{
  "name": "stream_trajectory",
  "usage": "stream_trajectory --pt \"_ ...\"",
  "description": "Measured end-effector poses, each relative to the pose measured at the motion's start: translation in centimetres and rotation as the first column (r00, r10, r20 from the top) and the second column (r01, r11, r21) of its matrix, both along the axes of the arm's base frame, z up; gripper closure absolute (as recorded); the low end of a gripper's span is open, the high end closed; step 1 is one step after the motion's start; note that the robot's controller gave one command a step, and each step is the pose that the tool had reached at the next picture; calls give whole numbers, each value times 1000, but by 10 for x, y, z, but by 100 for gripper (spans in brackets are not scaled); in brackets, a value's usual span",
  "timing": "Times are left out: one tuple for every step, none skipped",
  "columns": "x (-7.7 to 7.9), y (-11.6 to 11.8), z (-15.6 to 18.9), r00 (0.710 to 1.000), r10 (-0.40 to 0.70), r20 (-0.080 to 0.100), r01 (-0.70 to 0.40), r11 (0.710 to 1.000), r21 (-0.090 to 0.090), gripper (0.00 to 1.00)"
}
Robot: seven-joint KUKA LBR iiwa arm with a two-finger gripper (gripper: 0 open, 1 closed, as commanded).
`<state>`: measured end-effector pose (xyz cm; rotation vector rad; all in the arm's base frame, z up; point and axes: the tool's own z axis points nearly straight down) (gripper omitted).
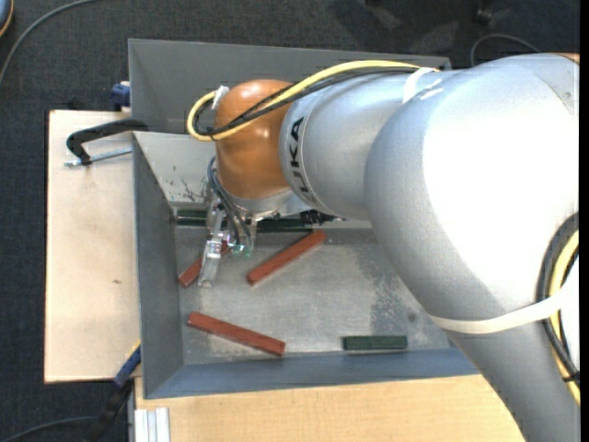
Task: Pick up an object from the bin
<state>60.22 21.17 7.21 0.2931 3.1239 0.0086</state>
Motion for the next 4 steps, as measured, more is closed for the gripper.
stream_trajectory --pt "-9 16 6 997 -74 -1 74 997 -2 0" --pt "0 9 -1 991 -130 -3 130 991 -1 0" --pt "1 7 -1 991 -132 -1 132 991 -2 100" --pt "0 1 138 999 -42 9 42 999 0 100"
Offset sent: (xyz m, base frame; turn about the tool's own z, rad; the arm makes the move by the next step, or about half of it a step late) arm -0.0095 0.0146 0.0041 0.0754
